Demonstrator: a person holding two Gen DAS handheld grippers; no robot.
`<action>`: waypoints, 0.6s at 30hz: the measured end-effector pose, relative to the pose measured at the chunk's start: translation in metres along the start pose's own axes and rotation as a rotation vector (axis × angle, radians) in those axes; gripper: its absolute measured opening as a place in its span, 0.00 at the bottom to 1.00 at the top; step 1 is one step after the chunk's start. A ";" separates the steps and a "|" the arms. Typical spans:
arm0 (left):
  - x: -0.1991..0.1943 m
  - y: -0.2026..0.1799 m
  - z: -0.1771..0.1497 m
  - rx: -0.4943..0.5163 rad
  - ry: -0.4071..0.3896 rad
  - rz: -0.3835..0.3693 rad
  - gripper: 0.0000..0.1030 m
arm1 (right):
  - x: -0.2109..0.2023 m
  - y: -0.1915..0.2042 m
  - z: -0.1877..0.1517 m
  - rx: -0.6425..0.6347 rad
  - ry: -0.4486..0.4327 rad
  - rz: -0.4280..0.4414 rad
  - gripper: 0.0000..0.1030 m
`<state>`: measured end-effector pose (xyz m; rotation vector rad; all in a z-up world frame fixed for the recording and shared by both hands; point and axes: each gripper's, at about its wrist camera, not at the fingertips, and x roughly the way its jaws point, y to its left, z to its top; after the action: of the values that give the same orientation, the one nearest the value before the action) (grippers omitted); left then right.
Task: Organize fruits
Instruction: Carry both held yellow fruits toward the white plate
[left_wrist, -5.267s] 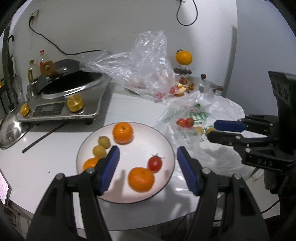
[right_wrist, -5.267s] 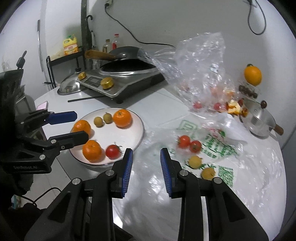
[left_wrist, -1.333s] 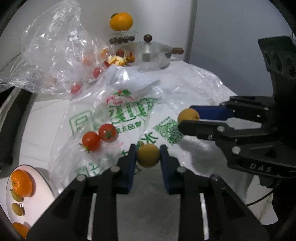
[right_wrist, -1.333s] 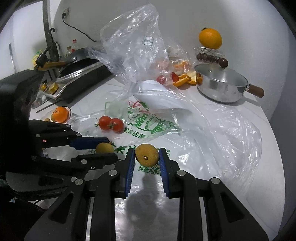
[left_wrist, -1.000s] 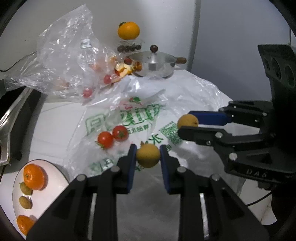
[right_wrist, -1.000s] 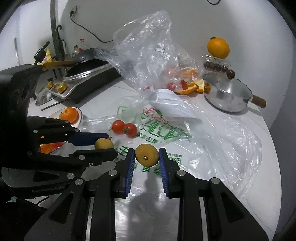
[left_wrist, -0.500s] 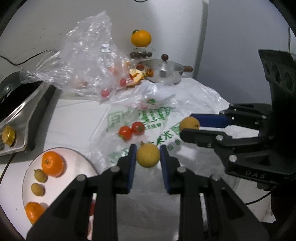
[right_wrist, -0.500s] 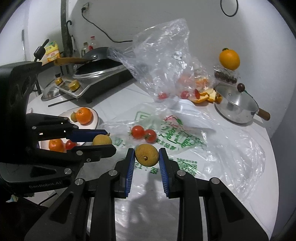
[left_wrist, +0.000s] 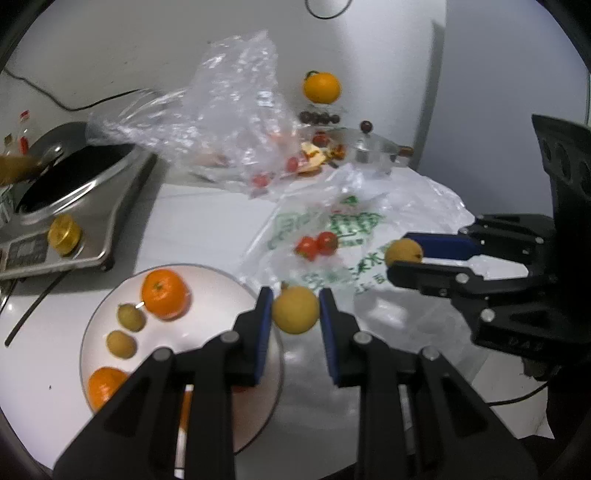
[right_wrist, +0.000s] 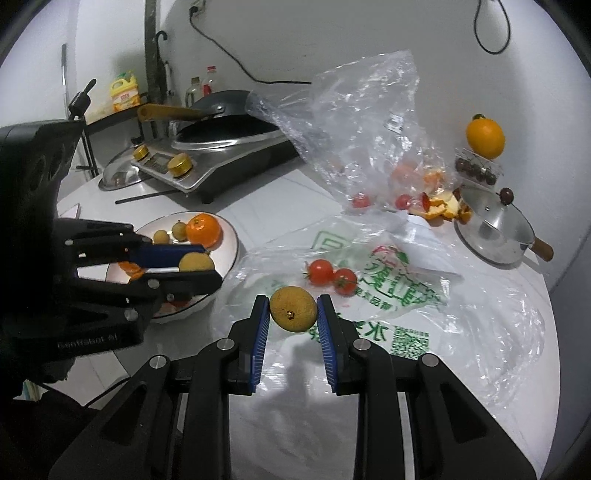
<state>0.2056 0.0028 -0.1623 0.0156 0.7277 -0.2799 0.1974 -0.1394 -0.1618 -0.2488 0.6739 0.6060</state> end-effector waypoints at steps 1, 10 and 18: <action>-0.001 0.003 -0.002 -0.005 -0.001 0.005 0.25 | 0.001 0.003 0.002 -0.007 0.002 0.001 0.28; -0.011 0.039 -0.017 -0.040 -0.011 0.067 0.25 | 0.008 0.029 0.015 -0.048 0.005 0.008 0.28; -0.013 0.062 -0.030 -0.061 -0.002 0.135 0.25 | 0.020 0.053 0.020 -0.087 0.030 0.032 0.28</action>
<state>0.1929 0.0690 -0.1817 0.0068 0.7292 -0.1283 0.1882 -0.0798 -0.1606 -0.3291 0.6818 0.6640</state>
